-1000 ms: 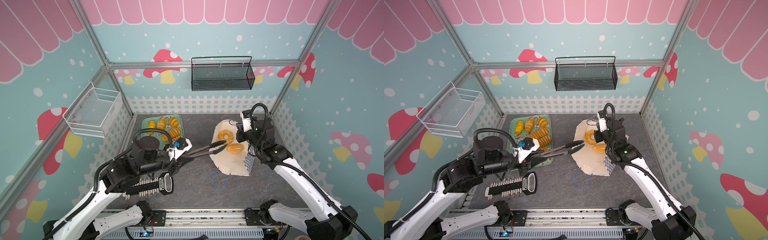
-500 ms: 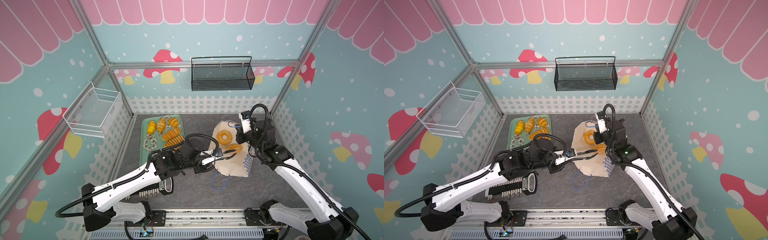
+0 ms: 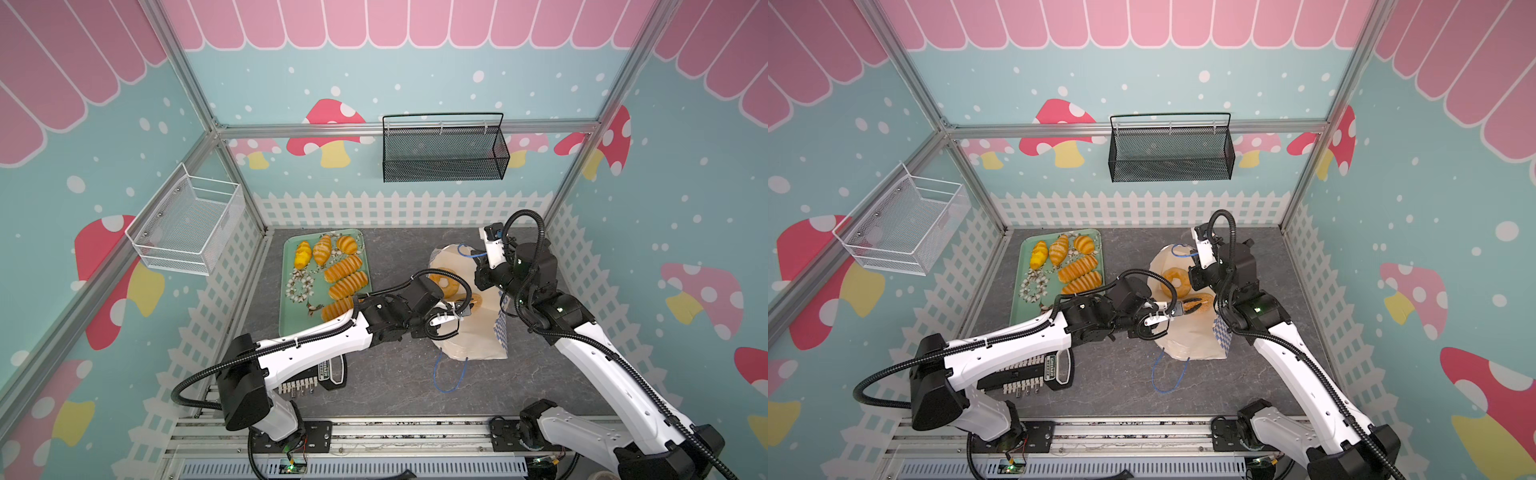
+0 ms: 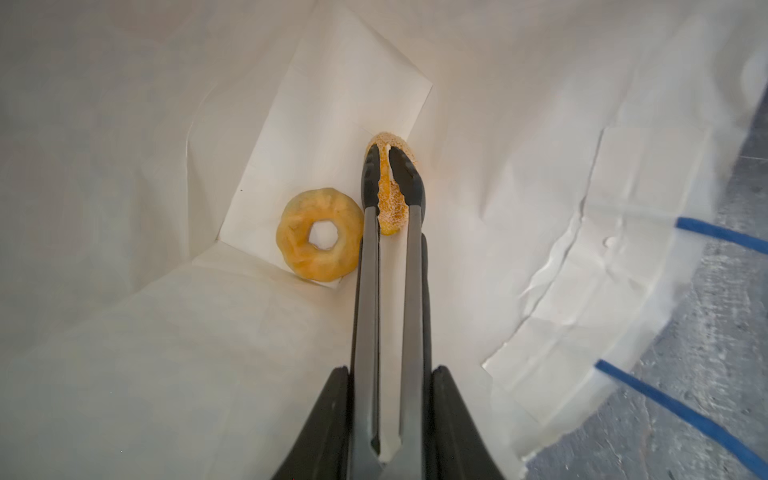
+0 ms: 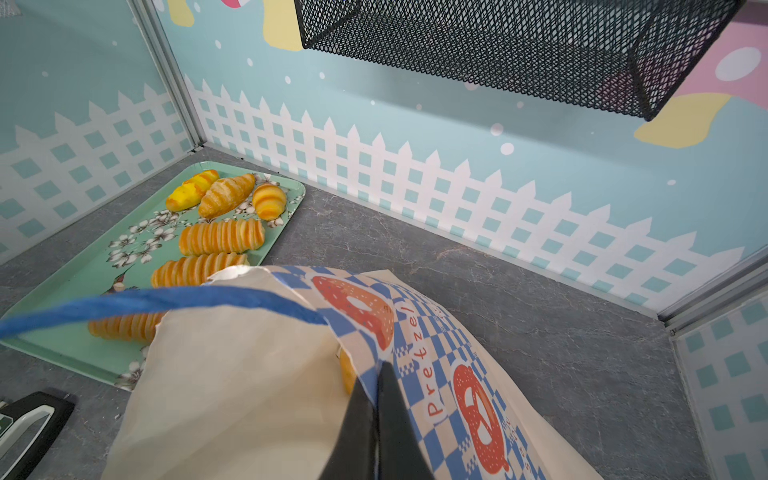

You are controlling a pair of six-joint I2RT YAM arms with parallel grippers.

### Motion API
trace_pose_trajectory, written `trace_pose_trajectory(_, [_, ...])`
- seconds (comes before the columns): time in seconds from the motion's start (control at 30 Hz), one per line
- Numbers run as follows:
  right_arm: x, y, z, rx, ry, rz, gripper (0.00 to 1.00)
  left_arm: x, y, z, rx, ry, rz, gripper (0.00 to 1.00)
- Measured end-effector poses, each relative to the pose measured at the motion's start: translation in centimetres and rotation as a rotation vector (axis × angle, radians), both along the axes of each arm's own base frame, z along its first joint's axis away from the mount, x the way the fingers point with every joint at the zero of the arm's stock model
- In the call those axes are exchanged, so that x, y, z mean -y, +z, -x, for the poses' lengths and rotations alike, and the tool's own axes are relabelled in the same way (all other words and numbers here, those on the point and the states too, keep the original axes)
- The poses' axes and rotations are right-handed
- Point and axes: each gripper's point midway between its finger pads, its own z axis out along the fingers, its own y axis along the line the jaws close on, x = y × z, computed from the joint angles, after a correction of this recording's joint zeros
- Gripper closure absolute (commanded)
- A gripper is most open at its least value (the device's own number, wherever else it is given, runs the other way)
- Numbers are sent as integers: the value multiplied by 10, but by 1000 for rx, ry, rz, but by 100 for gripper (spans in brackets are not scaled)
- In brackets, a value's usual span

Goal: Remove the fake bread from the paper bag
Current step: 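Close the tongs on the sugared bun inside the bag with the left gripper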

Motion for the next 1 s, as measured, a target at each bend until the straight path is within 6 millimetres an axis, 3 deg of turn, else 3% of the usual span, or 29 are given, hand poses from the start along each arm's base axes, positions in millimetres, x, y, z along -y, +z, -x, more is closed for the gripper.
trace_pose_trajectory(0.17, [-1,0,0,0,7,1,100,5,-3,-8,18,13,-6,62])
trace_pose_trajectory(0.63, [-2,0,1,-1,14,-1,100,4,-22,-22,-21,38,-28,62])
trace_pose_trajectory(1.0, [-5,0,2,-3,29,-6,100,14,-29,-33,-60,31,-15,62])
